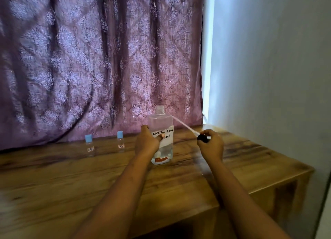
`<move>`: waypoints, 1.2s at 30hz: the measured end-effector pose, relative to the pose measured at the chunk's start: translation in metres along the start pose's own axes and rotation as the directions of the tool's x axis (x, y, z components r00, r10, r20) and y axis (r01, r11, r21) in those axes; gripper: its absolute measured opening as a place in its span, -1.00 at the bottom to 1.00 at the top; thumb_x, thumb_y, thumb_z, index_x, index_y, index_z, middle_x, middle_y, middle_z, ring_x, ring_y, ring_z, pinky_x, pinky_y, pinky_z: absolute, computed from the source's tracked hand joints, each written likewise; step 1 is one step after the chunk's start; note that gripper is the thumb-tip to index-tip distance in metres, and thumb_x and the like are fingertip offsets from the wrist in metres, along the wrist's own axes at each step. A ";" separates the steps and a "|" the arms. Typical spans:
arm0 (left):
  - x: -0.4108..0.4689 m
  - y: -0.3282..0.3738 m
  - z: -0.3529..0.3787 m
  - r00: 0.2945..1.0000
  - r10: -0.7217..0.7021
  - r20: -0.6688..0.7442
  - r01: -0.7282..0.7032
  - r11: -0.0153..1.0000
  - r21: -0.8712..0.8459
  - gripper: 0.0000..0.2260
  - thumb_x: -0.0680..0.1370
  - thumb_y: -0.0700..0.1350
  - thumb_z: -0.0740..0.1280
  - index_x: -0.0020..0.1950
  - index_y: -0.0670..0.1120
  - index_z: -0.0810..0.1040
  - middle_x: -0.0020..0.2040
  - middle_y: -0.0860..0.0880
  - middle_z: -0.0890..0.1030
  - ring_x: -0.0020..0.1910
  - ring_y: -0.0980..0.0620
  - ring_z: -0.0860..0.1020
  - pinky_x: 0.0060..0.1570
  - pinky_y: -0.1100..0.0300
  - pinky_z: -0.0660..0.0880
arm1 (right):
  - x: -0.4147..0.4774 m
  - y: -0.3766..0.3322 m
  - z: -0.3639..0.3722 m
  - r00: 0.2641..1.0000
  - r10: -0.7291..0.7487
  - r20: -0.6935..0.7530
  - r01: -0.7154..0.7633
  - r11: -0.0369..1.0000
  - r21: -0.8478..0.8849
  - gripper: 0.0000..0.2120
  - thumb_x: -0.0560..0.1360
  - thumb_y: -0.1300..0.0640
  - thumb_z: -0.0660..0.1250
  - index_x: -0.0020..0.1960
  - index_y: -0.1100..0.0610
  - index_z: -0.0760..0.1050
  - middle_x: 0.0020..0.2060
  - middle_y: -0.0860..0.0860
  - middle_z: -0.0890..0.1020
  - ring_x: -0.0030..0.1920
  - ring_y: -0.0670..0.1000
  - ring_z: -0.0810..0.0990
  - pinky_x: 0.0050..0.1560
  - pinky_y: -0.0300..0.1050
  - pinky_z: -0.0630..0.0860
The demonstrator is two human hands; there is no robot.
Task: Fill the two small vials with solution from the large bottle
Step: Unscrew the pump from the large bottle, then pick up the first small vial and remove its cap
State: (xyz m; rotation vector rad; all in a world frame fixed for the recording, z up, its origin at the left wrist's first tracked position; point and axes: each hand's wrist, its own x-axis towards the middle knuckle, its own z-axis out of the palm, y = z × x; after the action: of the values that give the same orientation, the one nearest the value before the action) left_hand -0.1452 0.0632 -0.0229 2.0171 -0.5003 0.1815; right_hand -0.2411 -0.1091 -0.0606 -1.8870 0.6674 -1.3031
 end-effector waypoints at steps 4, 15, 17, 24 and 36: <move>0.000 -0.004 -0.003 1.000 0.009 0.015 -0.009 1.000 0.030 -0.44 0.47 -0.04 0.49 0.35 -0.13 0.31 0.29 -0.15 0.55 0.19 -0.19 0.57 0.09 -0.07 0.56 | -0.012 0.007 0.007 0.987 0.053 0.151 -0.018 0.973 -0.229 -0.88 0.38 0.25 0.40 -0.08 0.20 0.57 -0.09 0.15 0.59 -0.14 0.10 0.55 -0.18 -0.19 0.40; 0.009 -0.046 -0.050 0.981 -0.101 0.168 0.082 0.990 0.117 -0.29 0.46 -0.22 0.49 0.52 -0.11 0.22 0.37 -0.20 0.47 0.02 -0.11 0.56 0.01 0.06 0.55 | -0.023 0.005 0.011 0.970 0.011 0.242 0.082 0.925 -0.371 -0.74 0.39 0.26 0.38 0.06 0.14 0.45 0.03 0.11 0.50 -0.05 0.11 0.53 -0.07 -0.10 0.45; 0.011 -0.059 -0.063 0.980 -0.116 0.160 0.093 0.985 0.147 -0.33 0.47 -0.26 0.48 0.50 -0.14 0.25 0.39 -0.22 0.45 0.21 -0.19 0.52 0.13 0.02 0.51 | -0.024 0.004 0.012 0.967 -0.007 0.256 0.111 0.914 -0.391 -0.74 0.39 0.26 0.38 0.06 0.13 0.46 0.04 0.10 0.49 -0.05 0.11 0.53 -0.05 -0.07 0.48; 0.007 -0.102 -0.093 0.987 -0.151 0.048 0.146 0.984 0.107 -0.59 0.53 -0.34 0.36 0.36 -0.17 0.45 0.26 -0.16 0.54 -0.03 0.01 0.51 -0.14 0.19 0.48 | -0.035 -0.006 0.014 0.917 -0.038 0.396 0.283 0.762 -0.583 -0.65 0.39 0.21 0.36 0.14 -0.04 0.54 0.08 0.01 0.54 0.12 0.10 0.48 0.12 0.02 0.45; 0.008 -0.117 -0.105 0.989 -0.143 -0.050 0.145 0.988 0.053 -0.62 0.53 -0.30 0.33 0.33 -0.12 0.48 0.25 -0.15 0.58 0.18 -0.15 0.56 0.17 -0.09 0.57 | -0.084 -0.068 0.038 0.864 -0.325 0.385 0.381 0.921 -0.077 -0.91 0.46 0.13 0.30 -0.09 0.04 0.58 -0.13 -0.06 0.65 -0.20 -0.09 0.59 -0.26 -0.31 0.47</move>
State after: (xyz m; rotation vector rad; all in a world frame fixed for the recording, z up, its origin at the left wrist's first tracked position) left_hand -0.0799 0.2002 -0.0640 2.0901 -0.3222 0.1542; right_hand -0.2342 0.0048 -0.0608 -2.3819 0.2315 -1.0863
